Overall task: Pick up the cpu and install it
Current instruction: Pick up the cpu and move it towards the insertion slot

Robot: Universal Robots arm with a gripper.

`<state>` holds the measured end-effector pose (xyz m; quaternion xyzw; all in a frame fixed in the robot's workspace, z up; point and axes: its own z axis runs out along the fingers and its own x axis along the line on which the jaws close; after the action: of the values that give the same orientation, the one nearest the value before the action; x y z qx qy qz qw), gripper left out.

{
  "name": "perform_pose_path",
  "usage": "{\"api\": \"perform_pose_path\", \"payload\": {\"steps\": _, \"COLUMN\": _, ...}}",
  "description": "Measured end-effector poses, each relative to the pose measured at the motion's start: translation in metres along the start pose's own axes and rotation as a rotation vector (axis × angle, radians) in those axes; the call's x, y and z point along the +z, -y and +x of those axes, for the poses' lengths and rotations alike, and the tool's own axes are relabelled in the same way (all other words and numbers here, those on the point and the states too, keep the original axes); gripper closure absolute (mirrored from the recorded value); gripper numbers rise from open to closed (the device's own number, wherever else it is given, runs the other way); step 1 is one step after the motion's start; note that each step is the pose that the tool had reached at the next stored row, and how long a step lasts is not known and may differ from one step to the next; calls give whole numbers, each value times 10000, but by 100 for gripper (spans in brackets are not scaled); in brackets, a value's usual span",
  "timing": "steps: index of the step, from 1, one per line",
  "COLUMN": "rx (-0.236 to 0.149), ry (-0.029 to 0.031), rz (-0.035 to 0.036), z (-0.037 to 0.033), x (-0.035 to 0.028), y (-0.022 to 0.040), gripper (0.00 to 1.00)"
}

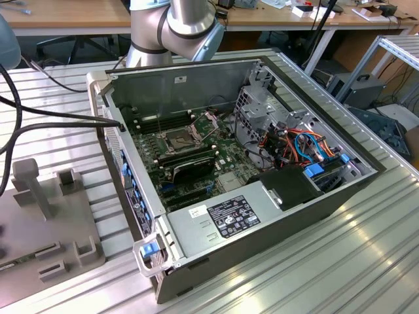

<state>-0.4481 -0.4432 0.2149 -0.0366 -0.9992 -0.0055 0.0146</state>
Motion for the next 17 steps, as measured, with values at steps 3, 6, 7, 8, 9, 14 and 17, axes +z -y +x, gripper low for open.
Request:
{"api": "perform_pose_path", "payload": {"steps": 3, "rx": 0, "ry": -7, "rz": 0, "z": -11, "x": 42, "y": 13, "gripper": 46}}
{"api": "perform_pose_path", "payload": {"steps": 6, "rx": 2, "ry": -13, "rz": 1, "z": -15, "x": 66, "y": 20, "gripper": 46}}
{"api": "perform_pose_path", "payload": {"steps": 7, "rx": 2, "ry": -15, "rz": 2, "z": -16, "x": 74, "y": 21, "gripper": 46}}
{"api": "perform_pose_path", "payload": {"steps": 8, "rx": 2, "ry": -19, "rz": 4, "z": -17, "x": 79, "y": 21, "gripper": 46}}
{"api": "perform_pose_path", "payload": {"steps": 9, "rx": 1, "ry": -23, "rz": 6, "z": -19, "x": 86, "y": 22, "gripper": 46}}
{"api": "perform_pose_path", "payload": {"steps": 14, "rx": 1, "ry": -31, "rz": 14, "z": -19, "x": 100, "y": 23, "gripper": 46}}
{"api": "perform_pose_path", "payload": {"steps": 17, "rx": 1, "ry": -28, "rz": 13, "z": -20, "x": 102, "y": 23, "gripper": 46}}
